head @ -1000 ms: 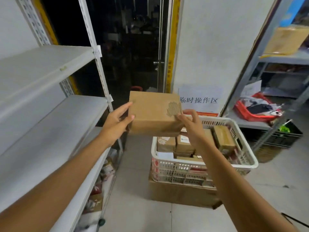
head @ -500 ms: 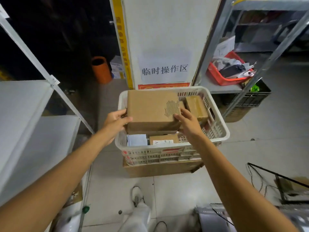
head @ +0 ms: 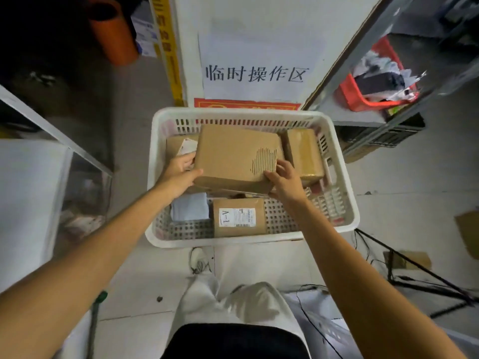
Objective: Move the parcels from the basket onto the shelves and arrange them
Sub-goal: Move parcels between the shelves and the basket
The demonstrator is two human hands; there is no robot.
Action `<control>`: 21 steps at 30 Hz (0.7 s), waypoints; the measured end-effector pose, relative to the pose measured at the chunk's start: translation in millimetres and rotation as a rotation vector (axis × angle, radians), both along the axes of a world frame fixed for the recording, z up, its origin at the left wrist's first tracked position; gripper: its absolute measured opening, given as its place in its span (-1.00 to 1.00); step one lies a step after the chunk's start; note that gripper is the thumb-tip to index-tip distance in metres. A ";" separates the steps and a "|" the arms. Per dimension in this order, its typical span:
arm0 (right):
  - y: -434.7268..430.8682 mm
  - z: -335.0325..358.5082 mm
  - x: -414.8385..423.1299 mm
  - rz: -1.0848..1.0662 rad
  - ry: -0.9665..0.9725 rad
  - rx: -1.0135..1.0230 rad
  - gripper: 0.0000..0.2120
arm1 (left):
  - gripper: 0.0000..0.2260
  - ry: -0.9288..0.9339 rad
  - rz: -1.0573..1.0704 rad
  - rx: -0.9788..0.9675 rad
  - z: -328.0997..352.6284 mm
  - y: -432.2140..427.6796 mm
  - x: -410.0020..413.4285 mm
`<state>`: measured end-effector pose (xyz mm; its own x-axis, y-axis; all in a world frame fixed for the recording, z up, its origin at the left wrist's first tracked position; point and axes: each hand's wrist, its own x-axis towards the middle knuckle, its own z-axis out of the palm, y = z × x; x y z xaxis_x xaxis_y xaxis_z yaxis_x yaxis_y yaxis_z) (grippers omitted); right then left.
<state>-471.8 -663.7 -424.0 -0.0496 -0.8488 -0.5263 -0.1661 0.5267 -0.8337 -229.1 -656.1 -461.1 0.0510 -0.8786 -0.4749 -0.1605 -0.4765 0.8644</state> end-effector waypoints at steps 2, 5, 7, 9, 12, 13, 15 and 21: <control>-21.7 -15.4 11.4 0.018 0.005 0.019 -0.69 | -0.49 -0.107 -0.050 -0.045 -12.5 -6.2 9.5; -51.1 -39.6 29.0 0.068 -0.023 0.046 -0.67 | -0.47 -0.239 -0.070 -0.062 -31.4 -16.0 26.3; -70.0 -54.0 42.9 0.085 -0.011 0.041 -0.67 | -0.39 -0.329 -0.094 -0.056 -39.3 -21.3 35.1; -89.4 -65.7 59.4 0.092 0.000 0.038 -0.67 | -0.32 -0.409 -0.101 -0.048 -44.7 -28.4 40.7; -112.5 -82.2 73.3 0.083 0.016 0.008 -0.67 | -0.43 -0.620 -0.140 -0.172 -57.1 -42.7 39.1; -117.4 -87.6 76.7 0.079 0.006 0.006 -0.67 | -0.50 -0.687 -0.134 -0.214 -60.2 -47.8 39.6; -124.6 -98.8 85.4 0.097 -0.029 -0.001 -0.69 | -0.59 -0.790 -0.123 -0.275 -67.1 -57.6 42.8; -129.2 -120.7 105.8 0.212 0.020 -0.076 -0.63 | -0.49 -1.037 -0.473 -0.183 -88.5 -72.2 58.3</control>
